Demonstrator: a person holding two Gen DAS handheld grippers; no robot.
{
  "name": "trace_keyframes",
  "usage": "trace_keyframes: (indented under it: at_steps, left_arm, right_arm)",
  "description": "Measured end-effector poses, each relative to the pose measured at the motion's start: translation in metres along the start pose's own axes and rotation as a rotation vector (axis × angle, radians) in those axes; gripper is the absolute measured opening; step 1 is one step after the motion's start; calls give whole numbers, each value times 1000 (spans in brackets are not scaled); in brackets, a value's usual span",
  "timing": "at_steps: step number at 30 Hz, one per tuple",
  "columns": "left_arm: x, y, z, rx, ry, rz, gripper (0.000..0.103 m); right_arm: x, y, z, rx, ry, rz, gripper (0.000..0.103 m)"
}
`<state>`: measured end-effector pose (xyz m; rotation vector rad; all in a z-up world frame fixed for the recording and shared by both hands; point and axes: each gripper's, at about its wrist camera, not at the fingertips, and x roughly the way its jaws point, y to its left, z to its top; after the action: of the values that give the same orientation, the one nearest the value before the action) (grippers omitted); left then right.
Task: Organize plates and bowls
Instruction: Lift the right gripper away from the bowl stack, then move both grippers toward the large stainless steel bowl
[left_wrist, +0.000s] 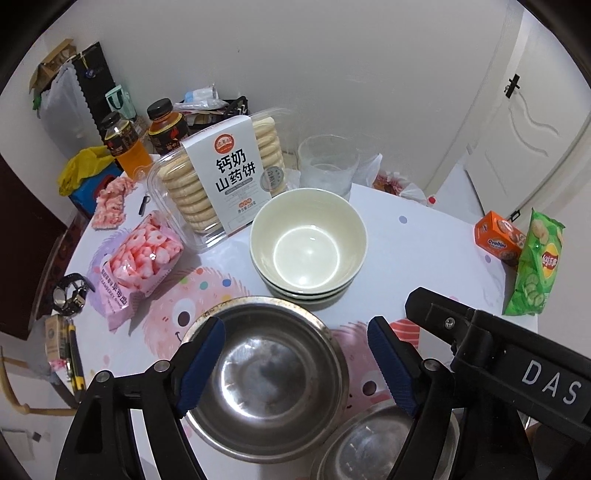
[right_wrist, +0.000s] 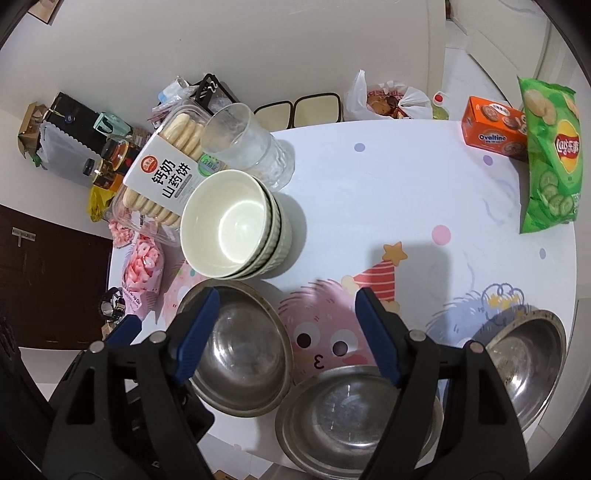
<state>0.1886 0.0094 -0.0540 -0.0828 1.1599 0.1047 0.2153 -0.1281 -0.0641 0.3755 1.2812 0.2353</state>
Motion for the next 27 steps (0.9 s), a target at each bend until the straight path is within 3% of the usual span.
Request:
trace_keyframes:
  at_steps: [27]
  left_arm:
    - [-11, -20, -13, 9, -4, -16, 81]
  right_arm:
    - [-14, -17, -12, 14, 3, 12, 77]
